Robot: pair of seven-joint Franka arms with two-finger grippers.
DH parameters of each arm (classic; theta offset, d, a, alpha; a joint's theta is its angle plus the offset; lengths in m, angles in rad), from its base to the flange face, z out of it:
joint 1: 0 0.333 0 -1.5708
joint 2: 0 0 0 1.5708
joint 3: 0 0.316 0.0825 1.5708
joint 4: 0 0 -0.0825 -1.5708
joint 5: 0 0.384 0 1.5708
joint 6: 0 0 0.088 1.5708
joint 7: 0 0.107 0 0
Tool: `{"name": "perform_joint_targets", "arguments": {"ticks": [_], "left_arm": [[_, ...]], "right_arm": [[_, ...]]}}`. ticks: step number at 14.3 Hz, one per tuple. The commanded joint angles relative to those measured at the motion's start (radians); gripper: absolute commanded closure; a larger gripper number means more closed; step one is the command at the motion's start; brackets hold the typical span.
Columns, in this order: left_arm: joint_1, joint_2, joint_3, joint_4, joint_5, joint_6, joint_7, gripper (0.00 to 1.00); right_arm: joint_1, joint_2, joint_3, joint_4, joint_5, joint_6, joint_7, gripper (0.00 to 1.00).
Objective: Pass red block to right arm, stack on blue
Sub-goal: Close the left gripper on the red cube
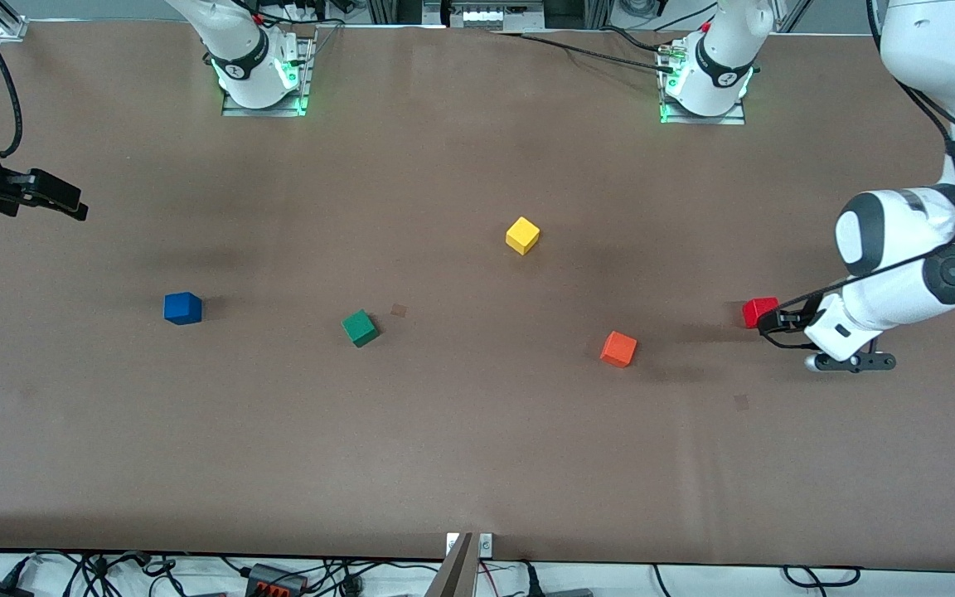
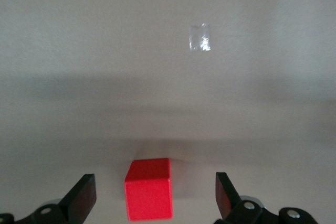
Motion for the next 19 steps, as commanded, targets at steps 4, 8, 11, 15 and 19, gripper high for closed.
{"name": "perform_joint_targets", "arguments": {"ticks": [4,8,11,15,19], "left_arm": [[0.046,-0.022,-0.003,-0.205,0.016,0.236,0.044,0.0],[0.054,0.018,-0.01,-0.208,0.016,0.237,0.043,0.0],[0.054,0.018,-0.012,-0.211,0.016,0.236,0.043,0.2],[0.054,0.032,-0.012,-0.204,0.016,0.233,0.041,0.65],[0.054,-0.012,-0.013,-0.181,0.016,0.18,0.05,0.84]], "right_arm": [[-0.003,0.015,0.006,0.004,-0.01,0.036,-0.002,0.0],[-0.006,-0.011,0.005,-0.045,-0.01,0.093,0.004,0.0],[-0.005,-0.034,0.006,-0.068,-0.012,0.107,0.004,0.0],[-0.005,-0.114,0.006,-0.18,-0.012,0.167,0.001,0.0],[-0.005,-0.121,0.006,-0.194,-0.012,0.17,0.0,0.0]]}}
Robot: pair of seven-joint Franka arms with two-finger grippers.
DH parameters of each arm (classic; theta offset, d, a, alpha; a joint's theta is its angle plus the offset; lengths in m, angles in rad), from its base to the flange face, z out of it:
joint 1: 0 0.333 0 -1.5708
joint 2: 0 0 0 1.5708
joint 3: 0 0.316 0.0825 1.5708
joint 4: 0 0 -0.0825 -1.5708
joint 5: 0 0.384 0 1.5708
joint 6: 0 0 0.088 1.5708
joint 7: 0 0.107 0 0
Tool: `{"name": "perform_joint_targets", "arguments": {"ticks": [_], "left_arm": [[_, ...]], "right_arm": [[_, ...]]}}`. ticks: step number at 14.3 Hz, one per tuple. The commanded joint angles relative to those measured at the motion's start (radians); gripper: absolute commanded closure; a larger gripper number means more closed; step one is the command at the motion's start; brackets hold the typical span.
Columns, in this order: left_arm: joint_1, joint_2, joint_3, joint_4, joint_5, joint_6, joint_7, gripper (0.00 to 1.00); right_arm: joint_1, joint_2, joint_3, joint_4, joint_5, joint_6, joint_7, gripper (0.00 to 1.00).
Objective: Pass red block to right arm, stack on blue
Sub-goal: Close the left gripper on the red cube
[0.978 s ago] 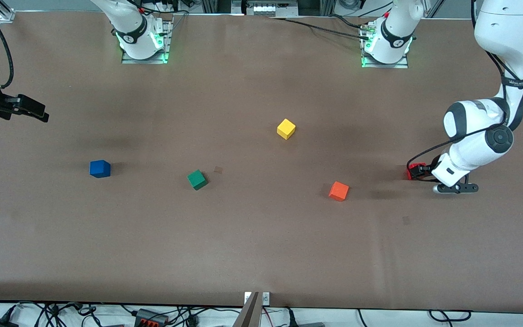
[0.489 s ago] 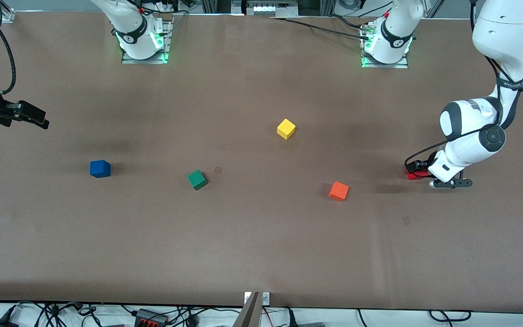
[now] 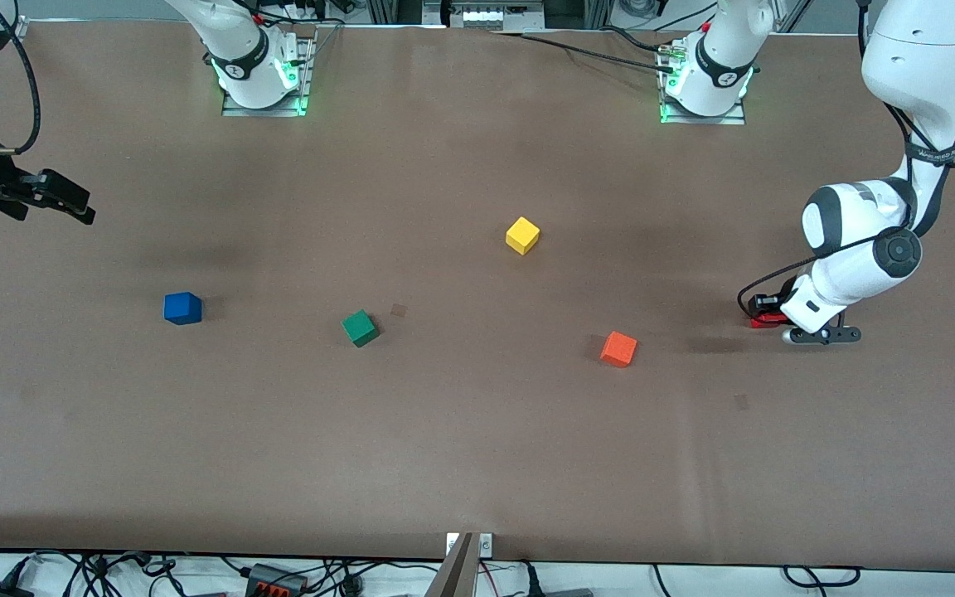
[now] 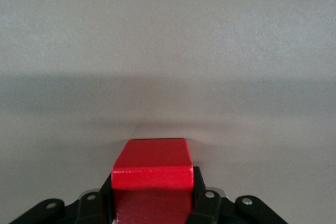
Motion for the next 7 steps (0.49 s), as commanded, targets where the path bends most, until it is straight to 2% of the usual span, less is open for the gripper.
{"name": "perform_joint_targets", "arguments": {"ticks": [1,4,7], "left_arm": [[0.009,-0.058,-0.013,0.035,0.016,-0.12,0.039,0.84],[-0.002,-0.068,-0.02,0.19,0.016,-0.42,0.047,0.88],[-0.034,-0.062,-0.03,0.328,0.016,-0.655,0.048,0.85]], "right_arm": [[-0.004,-0.034,0.007,-0.039,-0.011,0.02,-0.001,0.0],[-0.004,-0.017,0.007,-0.016,-0.01,0.011,-0.013,0.0],[-0.004,-0.003,0.007,0.002,0.001,0.011,-0.013,0.0]]}}
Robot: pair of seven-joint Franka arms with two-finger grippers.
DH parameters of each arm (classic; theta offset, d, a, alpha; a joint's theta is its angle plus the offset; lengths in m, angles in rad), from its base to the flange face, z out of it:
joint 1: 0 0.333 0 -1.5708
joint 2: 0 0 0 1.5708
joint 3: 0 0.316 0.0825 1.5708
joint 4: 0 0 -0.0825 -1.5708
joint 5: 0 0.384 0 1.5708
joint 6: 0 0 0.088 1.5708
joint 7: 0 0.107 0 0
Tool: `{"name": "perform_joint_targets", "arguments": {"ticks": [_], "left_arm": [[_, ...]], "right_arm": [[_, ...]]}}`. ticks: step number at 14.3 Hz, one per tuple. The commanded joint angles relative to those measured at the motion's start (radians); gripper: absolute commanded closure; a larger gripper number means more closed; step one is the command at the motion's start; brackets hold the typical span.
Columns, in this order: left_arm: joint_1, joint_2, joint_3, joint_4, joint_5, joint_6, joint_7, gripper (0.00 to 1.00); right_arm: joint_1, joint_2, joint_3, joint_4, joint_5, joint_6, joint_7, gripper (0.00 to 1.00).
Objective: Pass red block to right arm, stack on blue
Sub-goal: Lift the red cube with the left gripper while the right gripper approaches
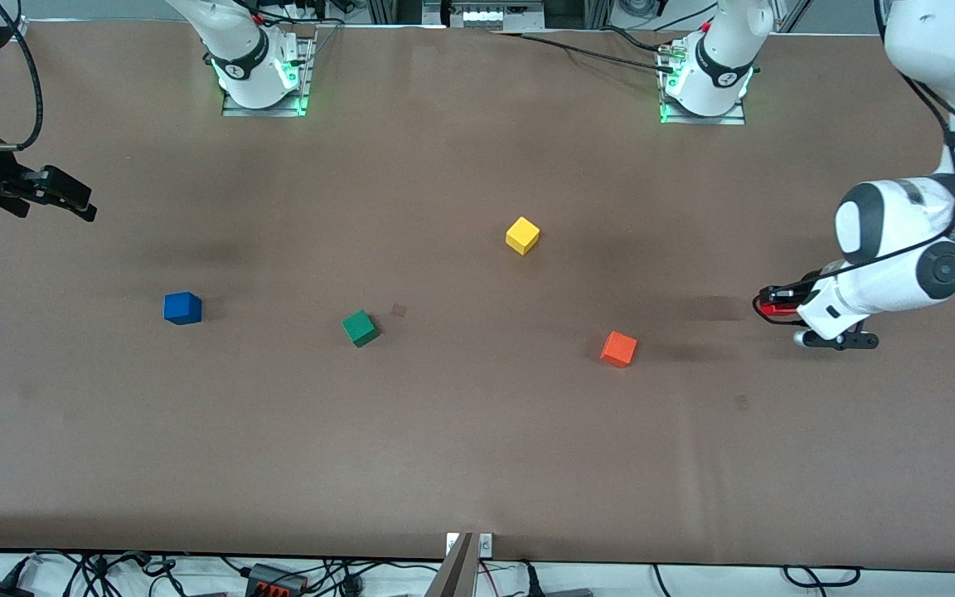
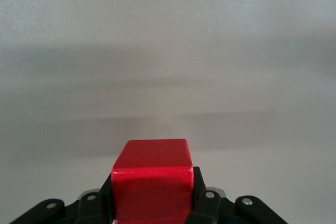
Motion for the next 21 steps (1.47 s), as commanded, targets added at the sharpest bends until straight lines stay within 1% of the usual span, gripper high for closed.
{"name": "perform_joint_targets", "arguments": {"ticks": [1,2,3,4,5,6,7,8,9,10,11,12,16,18,19,20,21], "left_arm": [[-0.037,0.009,-0.01,0.122,0.017,-0.169,0.021,0.85],[-0.052,0.009,-0.016,0.168,0.015,-0.212,0.04,0.86],[-0.063,0.009,-0.021,0.198,0.009,-0.265,0.065,0.87],[-0.051,0.005,-0.03,0.226,-0.01,-0.295,0.139,0.86],[-0.049,0.005,-0.042,0.269,-0.061,-0.313,0.224,0.86],[-0.047,0.003,-0.044,0.307,-0.096,-0.364,0.29,0.86],[-0.043,0.002,-0.047,0.333,-0.132,-0.411,0.353,0.86],[-0.043,-0.002,-0.047,0.364,-0.2,-0.441,0.401,0.86],[-0.05,-0.011,-0.048,0.404,-0.268,-0.506,0.422,0.88],[-0.057,-0.015,-0.05,0.439,-0.311,-0.56,0.429,0.88],[-0.054,-0.021,-0.066,0.455,-0.349,-0.585,0.439,0.88],[-0.049,-0.037,-0.08,0.455,-0.4,-0.587,0.471,0.88],[-0.075,-0.023,-0.094,0.469,-0.719,-0.574,0.693,0.87],[-0.101,-0.009,-0.094,0.464,-0.852,-0.521,0.824,0.87],[-0.122,0.018,-0.096,0.467,-0.924,-0.493,0.928,0.87],[-0.144,0.047,-0.094,0.467,-1.021,-0.473,1.003,0.87],[-0.181,0.057,-0.094,0.467,-1.078,-0.42,1.063,0.87]], "right_arm": [[-0.003,0.017,0.01,0.008,0.007,0.008,-0.012,0.0],[0.012,0.035,0.01,0.017,0.022,0.01,-0.01,0.0],[0.023,0.049,0.01,0.022,0.063,0.013,-0.01,0.0],[0.023,0.071,0.01,0.03,0.126,0.013,-0.01,0.0],[0.026,0.092,0.01,0.033,0.19,0.013,-0.01,0.0],[0.044,0.112,0.011,0.034,0.268,0.014,-0.01,0.0],[0.072,0.126,0.01,0.036,0.319,0.02,-0.004,0.0],[0.086,0.144,0.01,0.039,0.362,0.03,0.002,0.0],[0.1,0.173,0.011,0.049,0.416,0.033,0.002,0.0],[0.11,0.208,0.011,0.062,0.495,0.03,-0.01,0.0],[0.111,0.236,0.011,0.063,0.586,0.025,-0.012,0.0],[0.112,0.264,0.011,0.068,0.672,0.025,-0.03,0.0],[0.117,0.341,0.011,0.071,1.009,0.022,-0.122,0.0],[0.117,0.374,0.011,0.071,1.172,0.008,-0.139,0.0],[0.117,0.39,0.011,0.071,1.255,-0.016,-0.153,0.0],[0.115,0.416,0.011,0.071,1.344,-0.053,-0.179,0.0],[0.112,0.445,0.01,0.071,1.425,-0.1,-0.214,0.0]]}}
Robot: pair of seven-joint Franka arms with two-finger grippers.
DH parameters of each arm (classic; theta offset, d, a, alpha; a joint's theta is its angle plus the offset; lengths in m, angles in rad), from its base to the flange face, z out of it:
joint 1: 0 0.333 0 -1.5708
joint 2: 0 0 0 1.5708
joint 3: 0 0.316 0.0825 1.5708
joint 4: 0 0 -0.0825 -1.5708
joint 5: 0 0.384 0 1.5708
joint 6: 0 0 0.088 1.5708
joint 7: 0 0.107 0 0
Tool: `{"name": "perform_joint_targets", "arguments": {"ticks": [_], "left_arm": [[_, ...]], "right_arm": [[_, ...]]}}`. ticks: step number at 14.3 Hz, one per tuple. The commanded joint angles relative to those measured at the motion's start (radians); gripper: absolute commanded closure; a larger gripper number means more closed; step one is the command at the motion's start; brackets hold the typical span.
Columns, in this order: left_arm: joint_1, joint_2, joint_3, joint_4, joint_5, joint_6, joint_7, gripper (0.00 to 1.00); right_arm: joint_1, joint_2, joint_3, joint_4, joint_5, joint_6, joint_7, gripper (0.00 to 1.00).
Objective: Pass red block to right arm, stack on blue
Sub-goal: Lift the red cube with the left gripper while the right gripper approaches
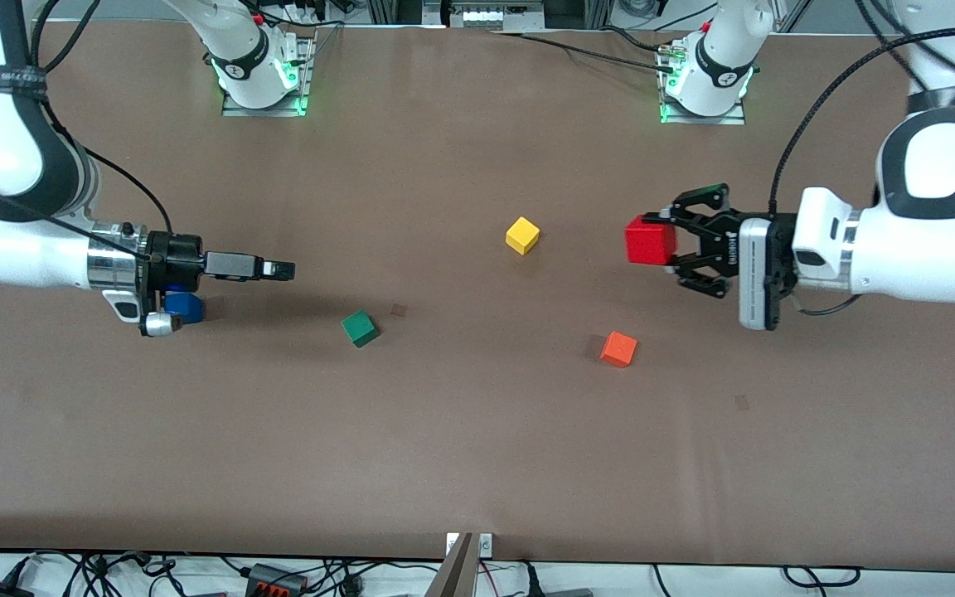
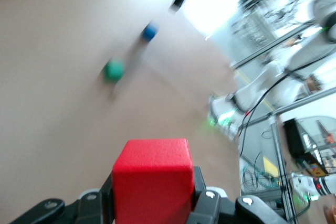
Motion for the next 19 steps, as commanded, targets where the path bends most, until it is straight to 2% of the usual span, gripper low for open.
{"name": "perform_joint_targets", "arguments": {"ticks": [1,3,5,8,10,13,17,19], "left_arm": [[-0.071,0.061,0.0,0.015,-0.151,0.166,0.231,0.87],[-0.124,0.087,0.0,0.003,-0.275,0.294,0.414,0.88],[-0.171,0.102,0.0,0.001,-0.392,0.391,0.494,0.88],[-0.263,0.105,0.0,0.0,-0.486,0.602,0.571,0.9],[-0.303,0.105,0.0,-0.011,-0.517,0.67,0.614,0.91],[-0.387,0.104,0.0,-0.035,-0.656,0.815,0.71,0.91],[-0.456,0.105,0.0,-0.052,-0.784,0.868,0.742,0.91],[-0.487,0.104,0.0,-0.046,-0.822,0.949,0.752,0.91]], "right_arm": [[-0.006,0.09,-0.008,0.025,0.197,-0.126,-0.109,0.0],[-0.008,0.118,-0.009,0.025,0.268,-0.166,-0.135,0.0],[-0.003,0.141,-0.008,0.027,0.273,-0.166,-0.12,0.0],[0.02,0.17,-0.006,0.085,0.267,-0.16,-0.123,0.0],[0.022,0.182,-0.006,0.105,0.27,-0.159,-0.121,0.0],[0.038,0.187,-0.006,0.111,0.271,-0.152,-0.123,0.0],[0.041,0.27,-0.005,0.211,0.27,-0.165,-0.12,0.0],[0.049,0.297,-0.005,0.263,0.27,-0.163,-0.065,0.0]]}}
